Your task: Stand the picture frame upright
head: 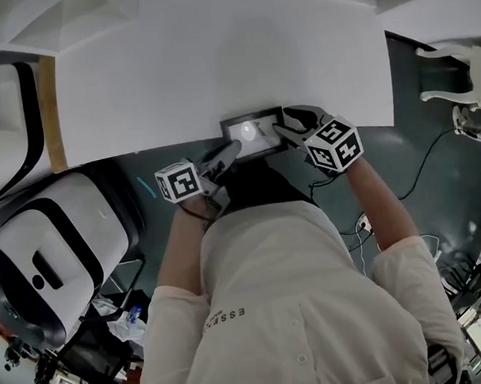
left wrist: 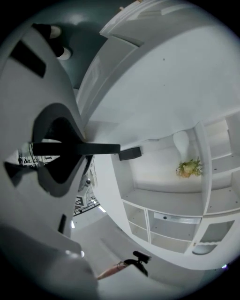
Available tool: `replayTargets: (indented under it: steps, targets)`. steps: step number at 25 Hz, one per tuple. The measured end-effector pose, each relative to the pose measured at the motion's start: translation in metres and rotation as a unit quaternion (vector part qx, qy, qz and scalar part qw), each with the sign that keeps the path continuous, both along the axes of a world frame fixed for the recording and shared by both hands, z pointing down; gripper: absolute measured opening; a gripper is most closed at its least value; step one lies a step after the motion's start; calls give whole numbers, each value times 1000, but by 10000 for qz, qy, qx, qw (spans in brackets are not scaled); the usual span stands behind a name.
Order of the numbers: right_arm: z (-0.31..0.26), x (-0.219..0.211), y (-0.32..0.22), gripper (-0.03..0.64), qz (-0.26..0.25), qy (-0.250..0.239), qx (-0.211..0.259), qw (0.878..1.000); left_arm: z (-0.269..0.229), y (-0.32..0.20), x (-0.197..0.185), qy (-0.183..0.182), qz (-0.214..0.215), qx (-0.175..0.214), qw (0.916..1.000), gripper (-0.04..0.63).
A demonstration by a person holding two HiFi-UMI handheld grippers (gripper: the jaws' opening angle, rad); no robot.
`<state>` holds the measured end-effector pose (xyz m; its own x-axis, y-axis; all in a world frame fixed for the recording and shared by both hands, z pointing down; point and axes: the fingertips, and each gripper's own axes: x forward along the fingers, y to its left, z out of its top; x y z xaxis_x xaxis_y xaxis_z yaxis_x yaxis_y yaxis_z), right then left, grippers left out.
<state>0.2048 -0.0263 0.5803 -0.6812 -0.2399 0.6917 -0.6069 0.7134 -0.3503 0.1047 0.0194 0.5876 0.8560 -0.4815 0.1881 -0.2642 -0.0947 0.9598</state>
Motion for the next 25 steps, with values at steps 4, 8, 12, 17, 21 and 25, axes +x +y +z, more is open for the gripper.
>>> replayTargets:
  steps: [4, 8, 12, 17, 21, 25]
  targets:
    - [-13, 14, -8, 207, 361, -614, -257, 9971, -13, -7, 1, 96, -53, 87, 9999, 63]
    - [-19, 29, -9, 213, 589, -1187, -725, 9885, -29, -14, 5, 168, 7, 234, 9996, 61]
    - [-21, 35, -5, 212, 590, -1779, -1263, 9741, -51, -25, 10, 450, -104, 317, 9984, 60]
    - [-30, 33, -4, 212, 462, -2608, -1792, 9475, -74, -40, 16, 656, -170, 596, 9959, 60]
    - [-37, 33, -19, 212, 740, -3145, -2056, 9238, -91, -48, 21, 770, -174, 734, 9942, 60]
    - [-57, 23, -34, 208, 908, -4038, -2557, 8737, -102, -55, 21, 769, -95, 815, 9937, 60]
